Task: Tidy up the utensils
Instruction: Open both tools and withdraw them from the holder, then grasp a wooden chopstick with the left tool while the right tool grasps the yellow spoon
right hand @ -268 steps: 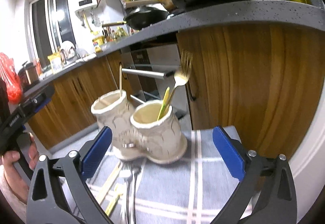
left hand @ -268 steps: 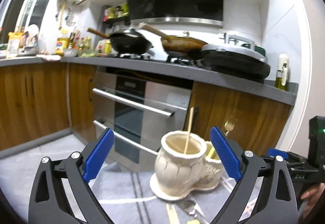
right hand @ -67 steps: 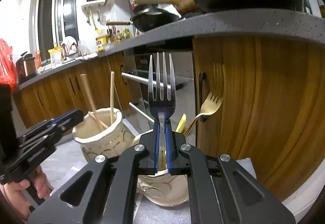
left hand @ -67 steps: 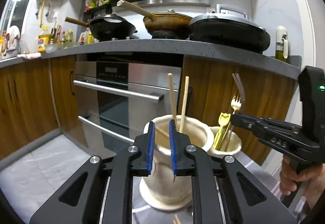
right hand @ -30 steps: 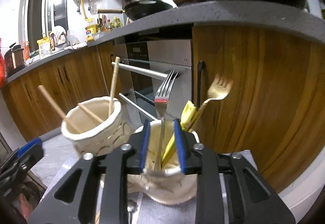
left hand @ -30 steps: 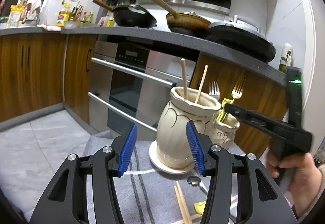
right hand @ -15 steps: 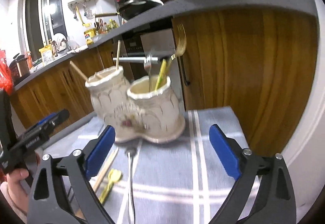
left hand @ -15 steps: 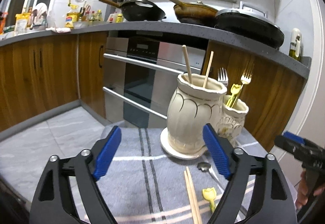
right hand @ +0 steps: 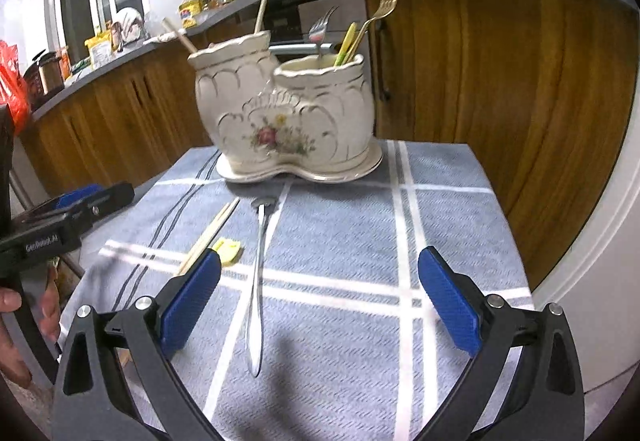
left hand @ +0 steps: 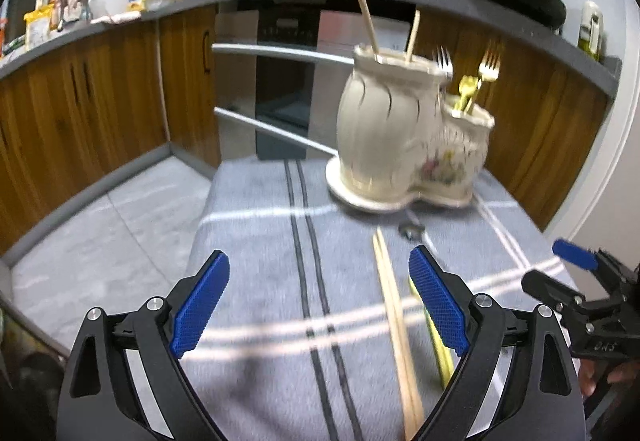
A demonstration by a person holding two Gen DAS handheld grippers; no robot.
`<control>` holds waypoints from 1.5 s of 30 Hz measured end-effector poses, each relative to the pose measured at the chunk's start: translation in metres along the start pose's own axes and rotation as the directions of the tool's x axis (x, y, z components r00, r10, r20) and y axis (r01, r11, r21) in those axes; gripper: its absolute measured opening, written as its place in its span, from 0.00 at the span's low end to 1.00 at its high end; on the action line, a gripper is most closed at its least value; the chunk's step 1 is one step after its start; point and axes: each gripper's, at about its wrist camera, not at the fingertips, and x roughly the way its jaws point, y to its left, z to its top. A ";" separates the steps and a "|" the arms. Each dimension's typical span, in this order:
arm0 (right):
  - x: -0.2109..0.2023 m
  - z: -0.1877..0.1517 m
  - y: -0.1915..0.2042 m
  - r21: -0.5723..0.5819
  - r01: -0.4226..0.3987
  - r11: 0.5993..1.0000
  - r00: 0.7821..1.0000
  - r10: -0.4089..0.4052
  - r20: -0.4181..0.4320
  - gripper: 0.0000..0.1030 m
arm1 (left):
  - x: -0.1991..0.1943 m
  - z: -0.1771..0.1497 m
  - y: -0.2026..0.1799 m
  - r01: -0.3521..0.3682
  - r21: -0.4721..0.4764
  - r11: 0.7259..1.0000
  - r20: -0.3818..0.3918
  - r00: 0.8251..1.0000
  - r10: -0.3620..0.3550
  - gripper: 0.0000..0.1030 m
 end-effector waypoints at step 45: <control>-0.009 -0.004 0.038 -0.034 -0.149 0.988 0.987 0.147 -0.060 0.10 | 0.014 -0.029 -0.047 0.111 0.114 0.987 -0.297 0.952 -0.073 0.19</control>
